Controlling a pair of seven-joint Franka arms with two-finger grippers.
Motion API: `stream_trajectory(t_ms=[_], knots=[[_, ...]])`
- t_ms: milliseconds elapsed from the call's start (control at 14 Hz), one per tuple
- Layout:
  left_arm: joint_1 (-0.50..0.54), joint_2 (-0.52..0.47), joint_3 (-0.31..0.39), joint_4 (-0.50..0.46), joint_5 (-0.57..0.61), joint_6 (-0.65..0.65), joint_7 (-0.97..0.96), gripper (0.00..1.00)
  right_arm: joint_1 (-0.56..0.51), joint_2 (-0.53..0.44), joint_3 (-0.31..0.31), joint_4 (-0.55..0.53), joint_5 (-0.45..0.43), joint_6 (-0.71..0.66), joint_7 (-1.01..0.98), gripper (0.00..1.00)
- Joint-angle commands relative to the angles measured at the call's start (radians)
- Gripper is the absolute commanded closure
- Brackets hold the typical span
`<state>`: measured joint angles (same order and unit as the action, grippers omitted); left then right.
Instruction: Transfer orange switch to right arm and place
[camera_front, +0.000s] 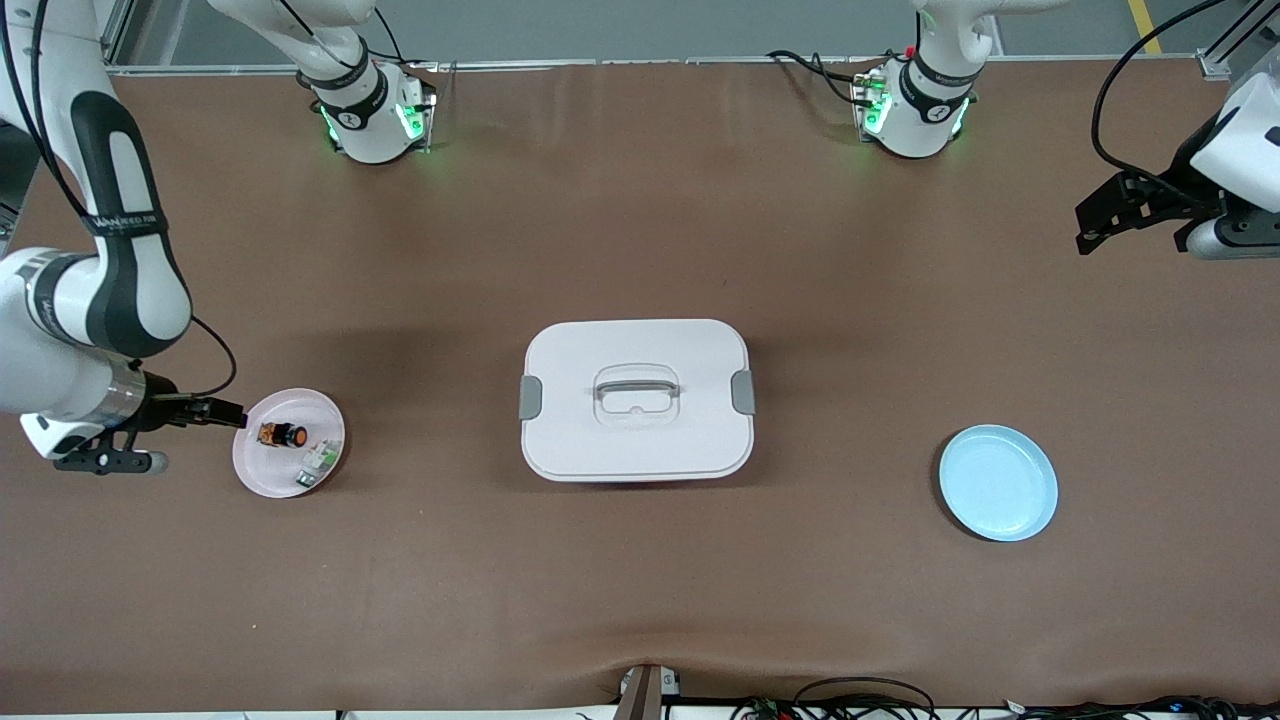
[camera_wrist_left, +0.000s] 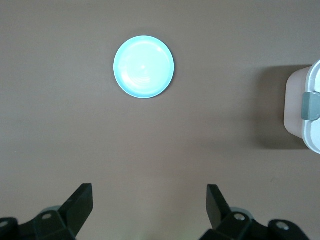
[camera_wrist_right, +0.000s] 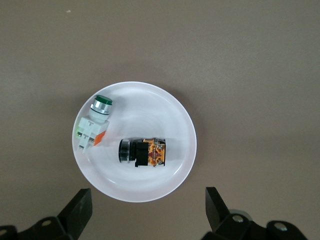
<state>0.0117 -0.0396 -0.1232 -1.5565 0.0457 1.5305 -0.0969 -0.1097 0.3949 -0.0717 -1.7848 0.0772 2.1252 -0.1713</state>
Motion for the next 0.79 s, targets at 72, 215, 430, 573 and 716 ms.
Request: stream_trajectory(t_ms=[72,215,430,573,716], knots=[[-0.001,-0.028,0.002,-0.02,-0.006,-0.006,0.003,0.0,0.005,-0.105,0.007,-0.034,-0.022,-0.037,0.023,0.0],[0.001,-0.028,0.002,-0.022,-0.006,-0.006,0.003,0.0,0.004,-0.16,0.006,-0.033,-0.042,-0.068,0.024,0.0],[0.001,-0.028,0.002,-0.022,-0.006,-0.006,0.002,0.0,0.005,-0.224,0.009,-0.016,-0.053,-0.106,0.023,0.0],[0.001,-0.034,0.002,-0.022,-0.006,-0.006,0.003,0.0,0.007,-0.249,0.012,0.051,-0.053,-0.236,0.027,0.0],[0.001,-0.034,0.004,-0.022,-0.007,-0.006,0.003,0.0,0.008,-0.248,0.012,0.184,-0.042,-0.405,0.027,0.0]])
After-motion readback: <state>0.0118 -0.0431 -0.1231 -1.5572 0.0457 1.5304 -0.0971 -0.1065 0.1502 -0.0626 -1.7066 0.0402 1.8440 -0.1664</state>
